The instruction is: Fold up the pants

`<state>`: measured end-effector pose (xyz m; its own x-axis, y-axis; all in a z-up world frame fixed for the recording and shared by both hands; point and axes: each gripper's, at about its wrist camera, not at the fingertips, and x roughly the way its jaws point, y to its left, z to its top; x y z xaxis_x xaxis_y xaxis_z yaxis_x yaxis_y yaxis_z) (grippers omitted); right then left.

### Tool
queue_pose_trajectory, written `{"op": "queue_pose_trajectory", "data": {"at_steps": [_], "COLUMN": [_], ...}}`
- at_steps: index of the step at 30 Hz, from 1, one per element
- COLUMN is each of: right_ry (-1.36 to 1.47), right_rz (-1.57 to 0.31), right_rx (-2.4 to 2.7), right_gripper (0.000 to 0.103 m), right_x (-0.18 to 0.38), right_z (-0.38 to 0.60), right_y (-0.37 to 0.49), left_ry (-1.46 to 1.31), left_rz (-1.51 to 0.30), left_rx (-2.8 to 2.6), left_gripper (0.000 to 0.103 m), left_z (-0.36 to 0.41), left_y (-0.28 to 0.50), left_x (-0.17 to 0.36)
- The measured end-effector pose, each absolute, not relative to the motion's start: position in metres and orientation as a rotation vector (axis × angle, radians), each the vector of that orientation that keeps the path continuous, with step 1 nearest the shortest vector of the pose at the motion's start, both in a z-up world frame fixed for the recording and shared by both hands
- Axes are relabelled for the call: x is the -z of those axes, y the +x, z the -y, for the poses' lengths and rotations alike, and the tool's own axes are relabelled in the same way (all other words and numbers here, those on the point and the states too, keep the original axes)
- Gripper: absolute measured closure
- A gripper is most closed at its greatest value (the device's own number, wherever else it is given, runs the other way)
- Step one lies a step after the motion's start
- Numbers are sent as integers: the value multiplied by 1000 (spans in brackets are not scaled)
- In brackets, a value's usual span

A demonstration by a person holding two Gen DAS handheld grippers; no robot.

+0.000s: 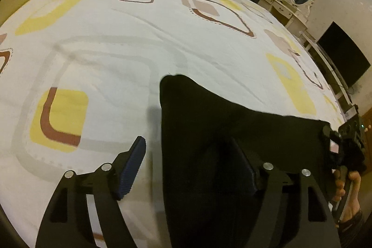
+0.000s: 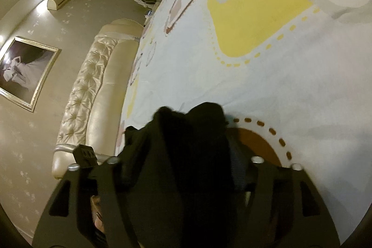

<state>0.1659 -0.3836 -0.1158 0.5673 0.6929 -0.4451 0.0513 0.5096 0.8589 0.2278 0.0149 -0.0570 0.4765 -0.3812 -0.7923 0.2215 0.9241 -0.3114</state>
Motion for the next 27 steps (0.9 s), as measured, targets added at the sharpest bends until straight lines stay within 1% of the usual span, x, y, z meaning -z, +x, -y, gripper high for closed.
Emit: {"op": "queue_pose_trajectory", "data": {"at_steps": [6, 16, 27], "right_ry": [991, 1033, 1008], "right_rz": [-886, -866, -917], "right_rx": [-421, -355, -340], "right_gripper": [26, 25, 24], "right_x": [107, 104, 114], "right_z": [402, 432, 415], "right_y": [136, 68, 50], "left_ry": [-262, -578, -588], "left_rz": [-1021, -1094, -1126], "left_rx": [415, 434, 489], "left_gripper": [20, 19, 17], "left_z": [-34, -89, -76], "left_y": [196, 136, 109], "left_x": [49, 70, 76]}}
